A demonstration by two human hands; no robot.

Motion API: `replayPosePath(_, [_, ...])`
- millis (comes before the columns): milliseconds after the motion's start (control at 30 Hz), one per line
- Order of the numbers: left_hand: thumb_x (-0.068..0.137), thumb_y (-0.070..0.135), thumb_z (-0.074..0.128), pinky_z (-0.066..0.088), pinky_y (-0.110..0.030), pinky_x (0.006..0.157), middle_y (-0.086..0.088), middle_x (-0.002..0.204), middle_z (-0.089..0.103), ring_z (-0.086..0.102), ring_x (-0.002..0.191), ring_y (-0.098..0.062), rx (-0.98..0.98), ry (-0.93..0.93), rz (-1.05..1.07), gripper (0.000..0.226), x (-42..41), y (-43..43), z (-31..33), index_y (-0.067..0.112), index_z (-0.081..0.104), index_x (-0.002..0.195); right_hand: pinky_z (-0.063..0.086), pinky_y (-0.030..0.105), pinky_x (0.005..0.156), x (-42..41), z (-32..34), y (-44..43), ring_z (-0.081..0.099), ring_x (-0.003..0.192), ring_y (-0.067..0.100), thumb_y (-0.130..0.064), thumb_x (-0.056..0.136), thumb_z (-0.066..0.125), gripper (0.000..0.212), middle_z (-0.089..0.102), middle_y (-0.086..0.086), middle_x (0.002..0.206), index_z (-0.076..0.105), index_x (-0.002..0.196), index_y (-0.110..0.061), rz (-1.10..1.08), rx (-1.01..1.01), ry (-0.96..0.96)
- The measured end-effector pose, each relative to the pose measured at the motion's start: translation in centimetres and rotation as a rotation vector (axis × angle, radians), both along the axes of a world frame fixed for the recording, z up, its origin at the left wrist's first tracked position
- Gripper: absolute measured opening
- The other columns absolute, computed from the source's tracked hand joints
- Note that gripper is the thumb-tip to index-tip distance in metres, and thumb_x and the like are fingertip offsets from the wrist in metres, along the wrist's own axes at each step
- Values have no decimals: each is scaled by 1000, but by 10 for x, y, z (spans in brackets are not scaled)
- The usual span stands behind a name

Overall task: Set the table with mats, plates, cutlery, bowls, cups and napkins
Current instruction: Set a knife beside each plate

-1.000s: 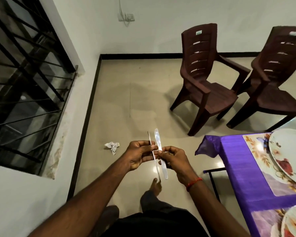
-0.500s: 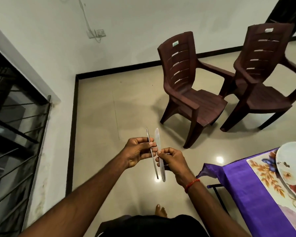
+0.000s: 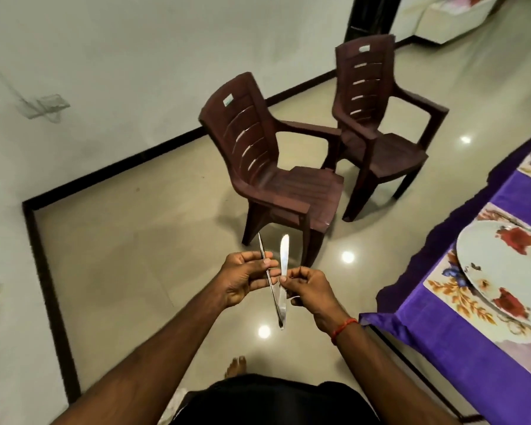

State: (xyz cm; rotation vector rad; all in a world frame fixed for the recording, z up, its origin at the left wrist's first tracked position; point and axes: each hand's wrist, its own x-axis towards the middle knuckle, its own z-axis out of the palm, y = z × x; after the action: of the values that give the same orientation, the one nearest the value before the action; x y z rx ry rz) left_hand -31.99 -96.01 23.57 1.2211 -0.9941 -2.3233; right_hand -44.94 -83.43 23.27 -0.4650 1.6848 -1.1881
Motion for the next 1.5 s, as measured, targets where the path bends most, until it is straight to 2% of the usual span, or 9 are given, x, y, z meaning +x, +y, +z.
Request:
replayPosePath(133, [91,-3,67,63,-45,78,-28,111,72,74,97,-38,-25,1,-163,31,-24,-40,1,-9,61,122,49,28,58,-6,7,-20,60,63,12,-14,91,72,5,70,1,72,71,93,-9,-155,-10,40])
replayPosePath(433, [90,-1,69,63,-46,81,-28,112,72,72,103,-42,-26,-6,-511,33,-107,-64,-1,-9,62,121,55,30,64,-40,12,-20,67,72,12,-14,92,71,6,76,0,80,76,89,-18,-489,-30,37])
replayPosePath(600, [90,-3,68,63,-40,69,-24,102,74,76,86,-35,-39,-9,-663,32,-171,-63,-1,-9,61,120,50,24,59,-82,10,-17,61,63,5,-12,92,71,2,72,-4,72,73,91,-12,-632,-33,43])
replayPosePath(767, [86,-1,70,63,-45,78,-23,101,74,76,86,-35,-37,-32,-739,34,-243,-60,0,-9,61,119,51,29,62,-136,4,-14,63,68,12,-14,89,74,3,73,5,78,73,91,-13,-756,-46,33])
replayPosePath(867, [89,0,69,64,-43,74,-22,100,75,75,87,-35,-89,-55,-826,30,-285,-60,6,-7,63,117,52,27,61,-168,1,-10,66,71,16,-16,91,73,6,75,9,85,72,95,-12,-806,-49,26])
replayPosePath(1000, [97,1,60,64,-44,75,-24,103,75,76,84,-33,-151,-91,-913,19,-342,-48,7,-6,65,114,53,28,62,-211,-8,9,70,80,25,-19,90,74,10,75,12,91,71,97,-12,-897,-37,32])
replayPosePath(1200, [100,3,58,64,-45,76,-23,104,75,76,88,-35,-188,-134,-1076,20,-400,-10,1,-6,66,116,49,26,54,-241,-24,45,69,75,25,-16,89,75,12,74,17,89,69,98,-10,-1081,-64,-21])
replayPosePath(1367, [99,3,60,63,-48,78,-26,106,74,75,87,-37,-183,-145,-1203,19,-435,21,1,-6,66,115,46,23,51,-251,-25,68,62,59,11,-13,90,73,16,71,8,77,67,100,-3,-1207,-92,-57])
replayPosePath(1500, [100,2,57,63,-49,80,-26,104,73,74,86,-38,-175,-152,-1281,17,-462,45,1,-6,67,111,44,28,51,-256,-27,86,58,66,23,-11,91,71,6,68,12,77,67,94,-8,-1339,-121,-100])
